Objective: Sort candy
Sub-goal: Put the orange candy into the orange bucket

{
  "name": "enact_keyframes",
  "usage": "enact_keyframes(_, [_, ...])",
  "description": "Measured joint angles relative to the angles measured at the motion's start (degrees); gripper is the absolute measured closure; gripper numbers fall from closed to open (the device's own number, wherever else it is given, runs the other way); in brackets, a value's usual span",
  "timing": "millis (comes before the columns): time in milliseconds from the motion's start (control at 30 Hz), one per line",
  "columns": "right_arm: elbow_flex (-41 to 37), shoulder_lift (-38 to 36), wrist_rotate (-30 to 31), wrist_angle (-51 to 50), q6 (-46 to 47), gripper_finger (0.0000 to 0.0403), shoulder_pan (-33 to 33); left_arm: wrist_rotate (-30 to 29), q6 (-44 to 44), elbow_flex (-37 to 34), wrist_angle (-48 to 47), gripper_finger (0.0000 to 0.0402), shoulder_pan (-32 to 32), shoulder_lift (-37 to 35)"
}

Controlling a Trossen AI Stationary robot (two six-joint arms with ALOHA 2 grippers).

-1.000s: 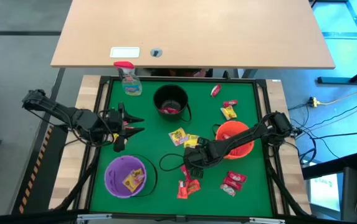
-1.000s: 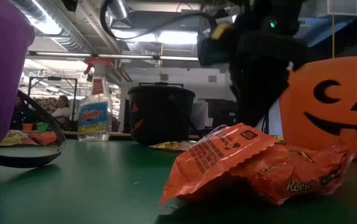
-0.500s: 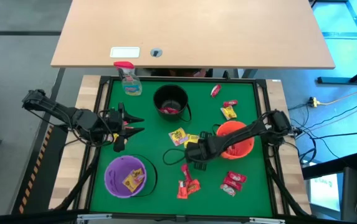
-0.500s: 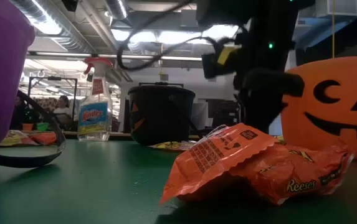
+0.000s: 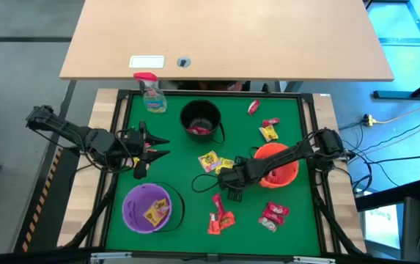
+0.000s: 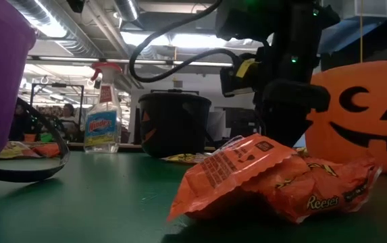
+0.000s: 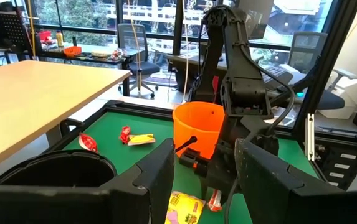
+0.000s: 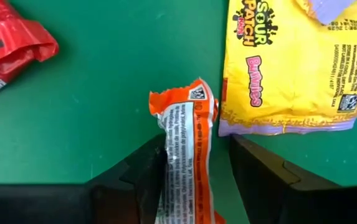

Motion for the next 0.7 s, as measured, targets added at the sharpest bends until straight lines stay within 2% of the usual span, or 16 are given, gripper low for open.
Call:
enact_keyframes(200, [2.0,0.3,0.1,-2.2,-0.1,0.0237,0.0,0.0,0.0,0.0,-0.1,0.0246,0.0,0.0])
enact_keyframes(533, [2.2,0.4,-2.5,-1.8,0.0,0.0345,0.1,0.0,0.0,0.0,-0.1,0.0246,0.0,0.0])
enact_keyframes(700, [2.3,0.3,-3.4,-2.0,0.0,0.0368,0.1,0.0,0.0,0.0,-0.1,0.0246,0.0,0.0])
